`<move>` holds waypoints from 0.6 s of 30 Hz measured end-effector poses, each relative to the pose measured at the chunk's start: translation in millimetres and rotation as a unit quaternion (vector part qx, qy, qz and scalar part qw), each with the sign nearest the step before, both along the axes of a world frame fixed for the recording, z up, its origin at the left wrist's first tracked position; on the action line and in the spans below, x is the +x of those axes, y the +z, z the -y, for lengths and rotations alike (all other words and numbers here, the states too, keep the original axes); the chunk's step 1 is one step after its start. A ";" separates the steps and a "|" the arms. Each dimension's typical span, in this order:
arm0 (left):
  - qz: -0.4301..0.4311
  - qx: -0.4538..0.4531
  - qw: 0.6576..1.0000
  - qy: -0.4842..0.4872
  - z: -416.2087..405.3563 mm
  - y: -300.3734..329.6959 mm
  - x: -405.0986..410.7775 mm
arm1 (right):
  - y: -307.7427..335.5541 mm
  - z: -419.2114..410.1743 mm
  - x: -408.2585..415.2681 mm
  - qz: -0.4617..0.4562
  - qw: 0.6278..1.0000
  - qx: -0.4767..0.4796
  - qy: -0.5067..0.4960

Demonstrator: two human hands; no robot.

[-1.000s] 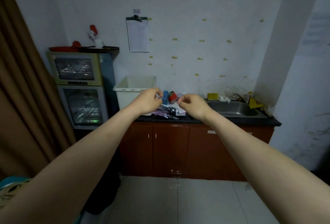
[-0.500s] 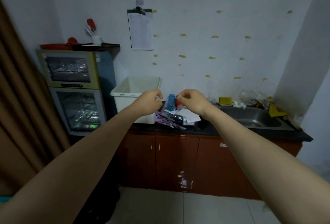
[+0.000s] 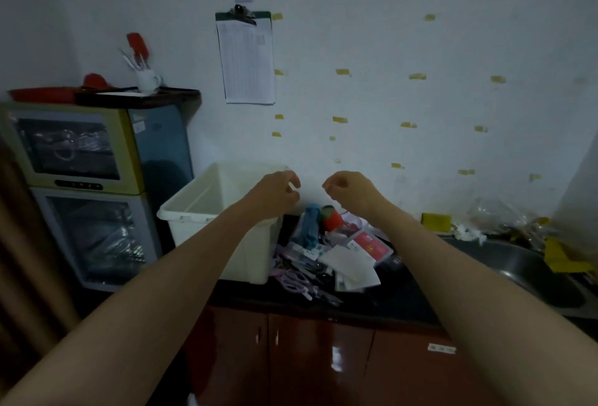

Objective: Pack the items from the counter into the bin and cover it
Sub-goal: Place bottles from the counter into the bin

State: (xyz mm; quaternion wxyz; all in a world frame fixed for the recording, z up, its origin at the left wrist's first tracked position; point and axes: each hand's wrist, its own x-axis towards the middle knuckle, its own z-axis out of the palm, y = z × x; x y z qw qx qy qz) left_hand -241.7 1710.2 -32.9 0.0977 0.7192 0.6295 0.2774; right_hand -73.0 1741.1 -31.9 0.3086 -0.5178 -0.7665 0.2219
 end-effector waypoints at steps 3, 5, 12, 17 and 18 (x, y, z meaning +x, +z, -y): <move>0.026 -0.007 1.000 0.014 -48.8 -8.5 -6.0 | -8.6 -47.9 -1.8 0.014 1.000 -0.009 0.003; 0.021 -0.018 1.000 0.009 -68.0 -15.2 -8.1 | -15.5 -68.4 -2.5 0.021 1.000 -0.016 0.008; 0.039 -0.030 0.999 -0.002 -149.4 -28.5 -31.9 | -30.1 -143.2 -20.5 0.018 0.999 -0.029 0.004; 0.043 -0.032 0.998 -0.021 -208.9 -29.8 -51.0 | -28.0 -194.8 -43.9 0.019 0.999 -0.021 -0.019; 0.039 -0.035 0.998 -0.025 -220.5 -28.7 -56.7 | -26.3 -205.5 -50.2 0.016 0.999 -0.021 -0.022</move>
